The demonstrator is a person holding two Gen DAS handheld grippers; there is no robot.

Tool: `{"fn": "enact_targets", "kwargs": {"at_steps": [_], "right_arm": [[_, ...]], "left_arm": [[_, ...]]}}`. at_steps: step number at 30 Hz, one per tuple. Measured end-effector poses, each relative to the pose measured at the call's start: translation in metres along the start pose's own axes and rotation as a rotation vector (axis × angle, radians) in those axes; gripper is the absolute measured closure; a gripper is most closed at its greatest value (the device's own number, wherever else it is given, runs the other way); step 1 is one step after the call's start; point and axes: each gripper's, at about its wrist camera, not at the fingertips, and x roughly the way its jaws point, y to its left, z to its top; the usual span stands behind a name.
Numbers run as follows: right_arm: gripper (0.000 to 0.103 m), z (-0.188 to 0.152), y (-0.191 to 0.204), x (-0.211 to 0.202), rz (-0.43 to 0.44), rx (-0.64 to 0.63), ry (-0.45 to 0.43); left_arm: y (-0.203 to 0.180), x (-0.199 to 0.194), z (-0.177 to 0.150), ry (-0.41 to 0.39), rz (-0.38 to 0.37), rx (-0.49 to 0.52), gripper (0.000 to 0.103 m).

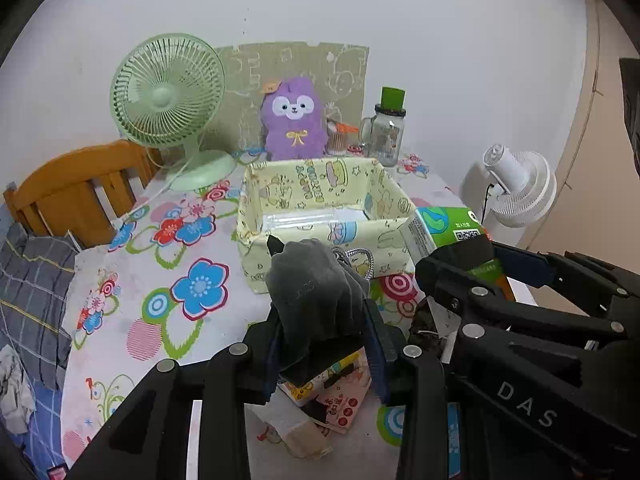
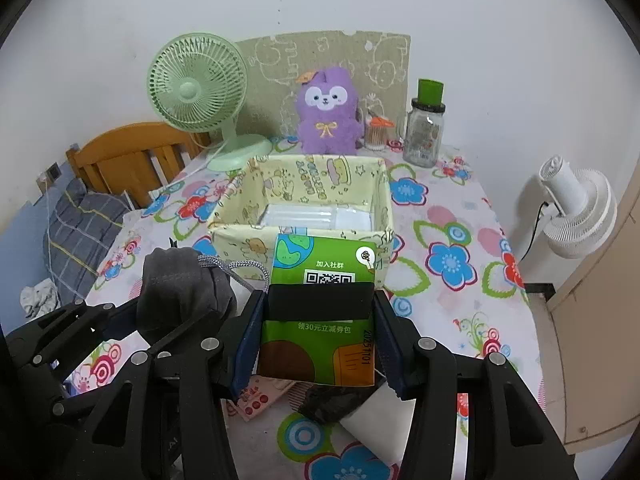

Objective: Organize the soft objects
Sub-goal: 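Grasp the dark grey sock with the left gripper while the right gripper holds the carton, then lower the sock and the juice carton into the fabric box, opening both grippers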

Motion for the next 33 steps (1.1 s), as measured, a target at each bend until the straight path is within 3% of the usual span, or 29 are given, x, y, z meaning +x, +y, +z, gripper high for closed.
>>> {"fn": "enact_targets", "kwargs": {"at_steps": [14,33], "right_arm": [[0.049,0.03,-0.004,-0.014,-0.004,-0.018,-0.055],[0.049,0.087,-0.012,0.039,-0.019,-0.021,-0.067]], "left_arm": [[-0.005,-0.014,0.027,-0.056,0.011,0.007,0.067],[0.01,0.039,0.083,-0.058,0.028,0.014,0.067]]}}
